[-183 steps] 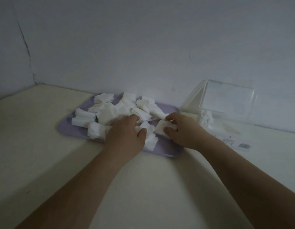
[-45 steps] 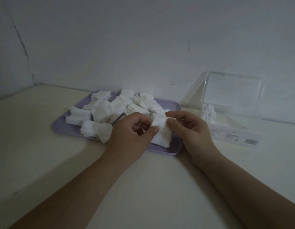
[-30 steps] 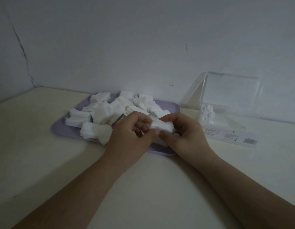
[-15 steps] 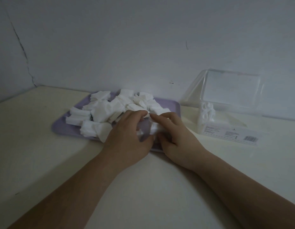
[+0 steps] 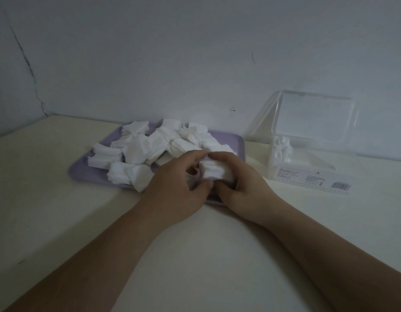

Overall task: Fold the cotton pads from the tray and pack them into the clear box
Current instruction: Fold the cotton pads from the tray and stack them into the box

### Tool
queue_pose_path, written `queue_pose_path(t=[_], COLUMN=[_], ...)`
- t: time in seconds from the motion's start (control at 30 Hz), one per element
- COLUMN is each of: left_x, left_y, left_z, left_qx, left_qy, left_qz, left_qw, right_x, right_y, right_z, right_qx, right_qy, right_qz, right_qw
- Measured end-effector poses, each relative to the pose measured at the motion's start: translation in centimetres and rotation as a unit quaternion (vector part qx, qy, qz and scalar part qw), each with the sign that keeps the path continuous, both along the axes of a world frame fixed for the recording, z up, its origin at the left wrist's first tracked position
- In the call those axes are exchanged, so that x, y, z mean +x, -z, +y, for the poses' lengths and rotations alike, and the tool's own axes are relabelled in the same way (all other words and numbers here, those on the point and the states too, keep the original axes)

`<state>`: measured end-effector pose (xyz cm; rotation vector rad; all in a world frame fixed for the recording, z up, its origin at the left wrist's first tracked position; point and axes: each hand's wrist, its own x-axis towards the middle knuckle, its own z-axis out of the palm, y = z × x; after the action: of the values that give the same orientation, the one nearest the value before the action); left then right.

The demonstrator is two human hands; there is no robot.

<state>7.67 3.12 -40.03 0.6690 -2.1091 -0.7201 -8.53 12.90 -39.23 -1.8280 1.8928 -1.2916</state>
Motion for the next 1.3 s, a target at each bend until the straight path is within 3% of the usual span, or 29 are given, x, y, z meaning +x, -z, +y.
queue_pose_path(t=[0.1,0.43,0.6,0.9,1.3], left_x=[-0.2,-0.5,-0.4,0.0,0.6], left_y=[-0.4,-1.0,-1.1,-1.6,-2.9], left_z=[0.1,0.7,0.8,1.1,0.8], left_qx=[-0.042,-0.074,-0.034,0.083,0.036], left_qy=[-0.018,-0.004,-0.002,0.004,-0.066], left_qz=[0.047,0.049,0.067,0.090,0.144], left_qw=[0.998,0.996,0.997,0.992,0.987], right_x=[-0.1,-0.1,-0.3,-0.2,-0.5], right_y=[0.0,0.1,-0.2,-0.1,0.5], right_z=[0.0,-0.2,-0.1,-0.3,-0.7], right_qx=[-0.021,-0.031,-0.028,-0.038,-0.005], right_qy=[0.021,-0.033,-0.056,-0.055,0.009], right_qz=[-0.026,-0.053,-0.122,-0.085,-0.107], right_qw=[0.999,0.998,0.991,0.994,0.994])
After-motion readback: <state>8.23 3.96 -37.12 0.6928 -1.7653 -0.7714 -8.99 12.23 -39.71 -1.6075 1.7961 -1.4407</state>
